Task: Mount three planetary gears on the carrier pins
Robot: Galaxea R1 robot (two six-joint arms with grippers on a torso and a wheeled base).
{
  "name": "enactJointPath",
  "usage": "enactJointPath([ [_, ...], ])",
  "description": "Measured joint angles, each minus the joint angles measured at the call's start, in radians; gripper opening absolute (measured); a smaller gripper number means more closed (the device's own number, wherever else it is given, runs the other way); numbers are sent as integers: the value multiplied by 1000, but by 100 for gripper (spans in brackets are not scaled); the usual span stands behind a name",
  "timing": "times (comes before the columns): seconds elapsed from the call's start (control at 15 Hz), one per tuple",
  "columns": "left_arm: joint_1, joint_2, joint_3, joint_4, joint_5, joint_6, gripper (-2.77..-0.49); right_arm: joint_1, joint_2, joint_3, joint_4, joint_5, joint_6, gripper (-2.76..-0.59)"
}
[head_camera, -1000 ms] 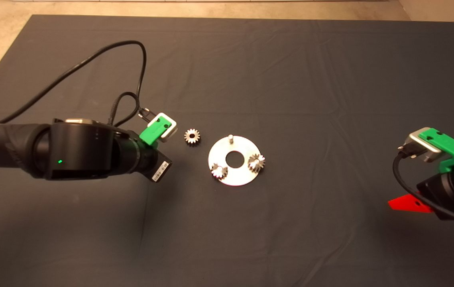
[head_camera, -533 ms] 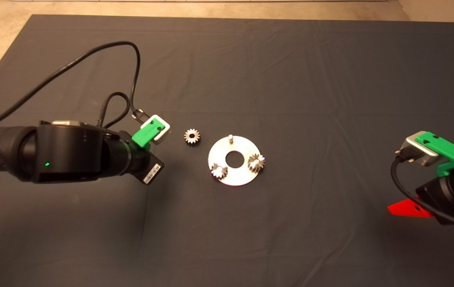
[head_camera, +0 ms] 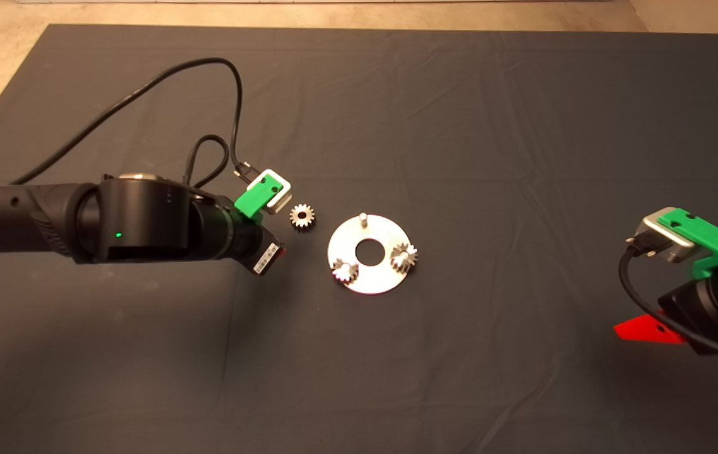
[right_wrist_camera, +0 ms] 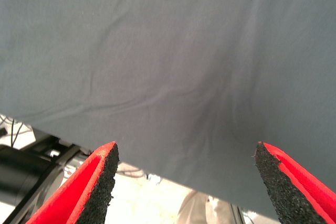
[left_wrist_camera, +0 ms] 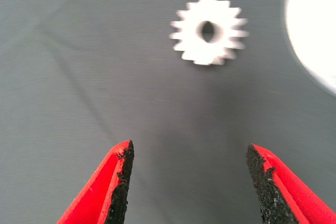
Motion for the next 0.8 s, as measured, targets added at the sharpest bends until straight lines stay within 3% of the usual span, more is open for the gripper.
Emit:
enactJointPath([
  [0.2,0,18,-23,0,-5,-2,-180,0,12,0,0,3,0,-144],
  [0.4,0,31,-56,0,-40,-1,-180,0,13,0,0,-1,0,-144],
  [0.6,0,29,-64,0,-48,-3,-180,0,18,0,0,1,0,-144],
  [0.8,1,35,-71,0,-76,-3,-180,0,20,0,0,-1,0,-144],
])
